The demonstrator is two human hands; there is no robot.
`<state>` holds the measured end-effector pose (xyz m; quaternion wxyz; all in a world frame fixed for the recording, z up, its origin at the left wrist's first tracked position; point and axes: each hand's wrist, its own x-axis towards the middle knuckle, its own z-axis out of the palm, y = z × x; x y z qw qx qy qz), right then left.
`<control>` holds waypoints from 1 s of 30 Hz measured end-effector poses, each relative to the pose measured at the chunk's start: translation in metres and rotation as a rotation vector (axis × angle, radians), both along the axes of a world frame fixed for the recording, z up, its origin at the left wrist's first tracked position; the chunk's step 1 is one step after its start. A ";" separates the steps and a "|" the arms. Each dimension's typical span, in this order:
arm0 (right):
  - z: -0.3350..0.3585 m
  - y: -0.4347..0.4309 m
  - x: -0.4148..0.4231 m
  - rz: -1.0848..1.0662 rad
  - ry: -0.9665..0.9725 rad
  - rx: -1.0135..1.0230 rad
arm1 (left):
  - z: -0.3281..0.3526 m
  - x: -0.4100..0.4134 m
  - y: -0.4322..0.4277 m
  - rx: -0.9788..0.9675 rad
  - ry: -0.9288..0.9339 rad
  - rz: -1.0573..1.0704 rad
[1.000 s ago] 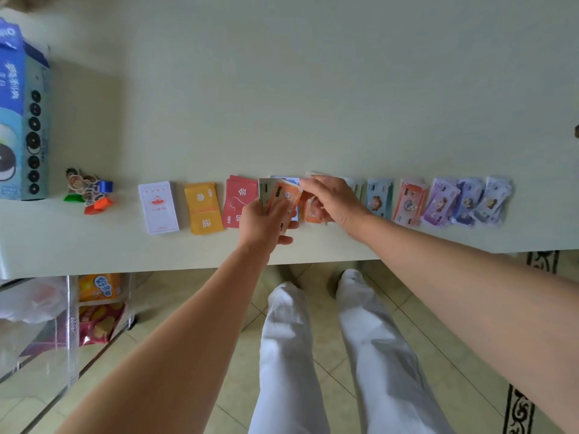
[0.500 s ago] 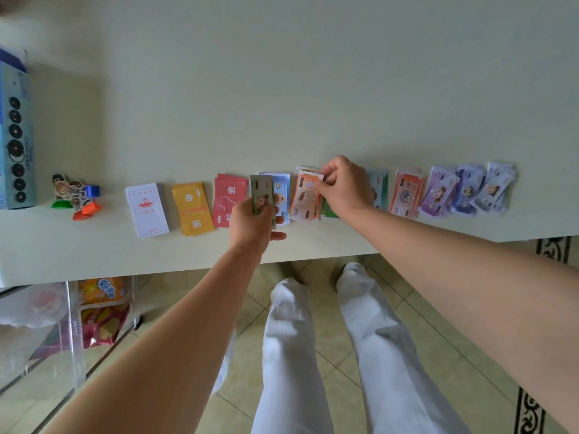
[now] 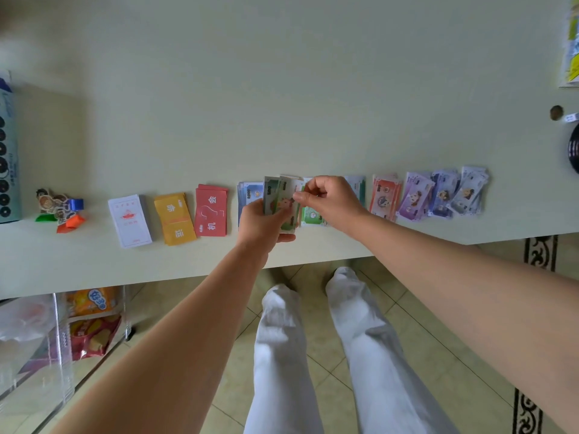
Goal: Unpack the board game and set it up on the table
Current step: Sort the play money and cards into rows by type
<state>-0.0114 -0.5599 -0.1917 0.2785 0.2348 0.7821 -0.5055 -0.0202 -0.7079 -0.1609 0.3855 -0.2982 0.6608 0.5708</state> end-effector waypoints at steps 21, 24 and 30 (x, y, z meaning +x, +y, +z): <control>-0.011 0.026 0.007 -0.095 -0.023 0.118 | -0.013 0.016 0.018 -0.091 0.058 -0.042; -0.002 0.030 0.011 -0.049 -0.059 -0.118 | -0.010 0.017 0.032 -0.041 0.029 -0.049; -0.001 0.062 0.019 -0.064 -0.055 -0.026 | -0.004 0.019 0.056 -0.021 -0.017 -0.025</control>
